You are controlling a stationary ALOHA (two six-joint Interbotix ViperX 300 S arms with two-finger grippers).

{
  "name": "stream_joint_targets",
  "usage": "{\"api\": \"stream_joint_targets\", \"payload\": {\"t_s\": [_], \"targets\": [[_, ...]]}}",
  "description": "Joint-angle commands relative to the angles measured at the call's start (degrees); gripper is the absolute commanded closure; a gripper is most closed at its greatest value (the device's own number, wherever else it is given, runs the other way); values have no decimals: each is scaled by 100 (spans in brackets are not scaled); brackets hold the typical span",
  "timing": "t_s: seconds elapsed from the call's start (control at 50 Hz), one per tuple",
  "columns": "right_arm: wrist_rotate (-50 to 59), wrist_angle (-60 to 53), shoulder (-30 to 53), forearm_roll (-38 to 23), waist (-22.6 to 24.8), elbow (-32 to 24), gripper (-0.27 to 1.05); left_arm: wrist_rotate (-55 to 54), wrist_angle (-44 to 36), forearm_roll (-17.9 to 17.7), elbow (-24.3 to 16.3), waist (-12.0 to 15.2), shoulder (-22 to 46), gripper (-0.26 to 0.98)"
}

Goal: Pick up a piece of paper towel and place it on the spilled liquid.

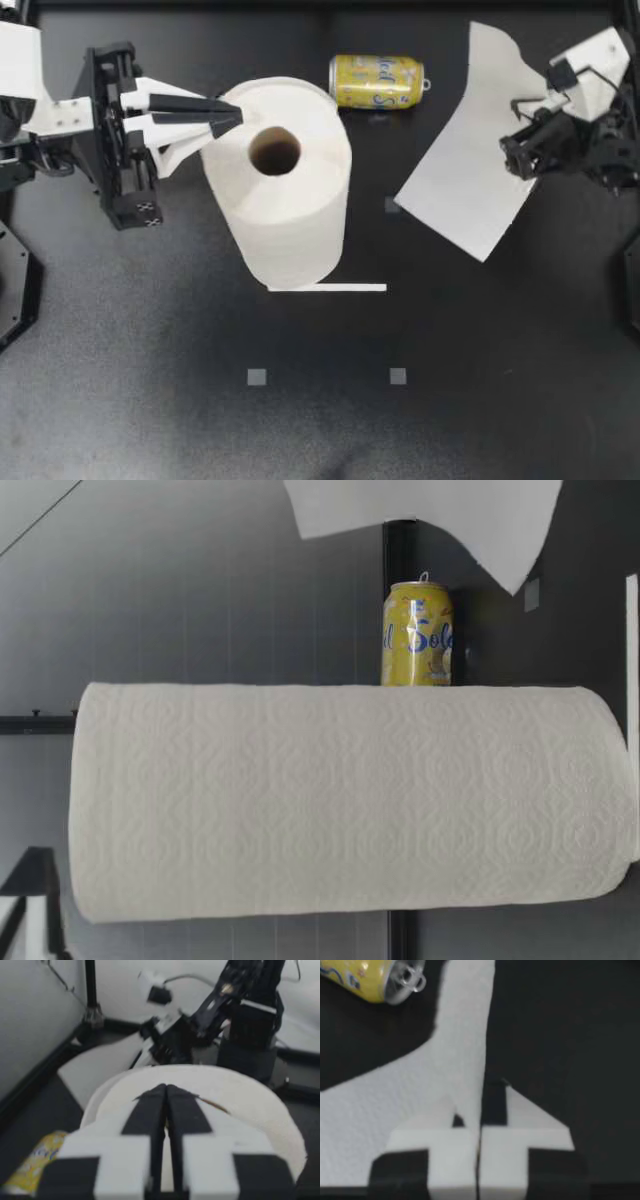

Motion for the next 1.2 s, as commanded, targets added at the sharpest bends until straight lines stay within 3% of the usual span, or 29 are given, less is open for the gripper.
{"api": "stream_joint_targets", "payload": {"t_s": [0.0,0.46,0.64,0.86,1.0,1.18], "targets": [[-149,-299,176,-193,-334,-325,86,0,-185,18,-88,-35,-88,60],[-1230,-914,1872,-396,-1257,-1529,86,-18,-246,18,-44,-62,-334,60],[-1415,-1002,2109,-387,-1582,-1819,86,-26,-211,18,0,-62,-475,60],[-1450,-976,2171,-387,-1652,-1951,85,-18,-193,18,9,-62,-501,60],[-1450,-967,2285,-369,-1652,-2013,77,-18,-193,18,9,-62,-501,60],[-1450,-905,2338,-325,-1652,-2048,51,-18,-185,18,0,-62,-501,60]]}}
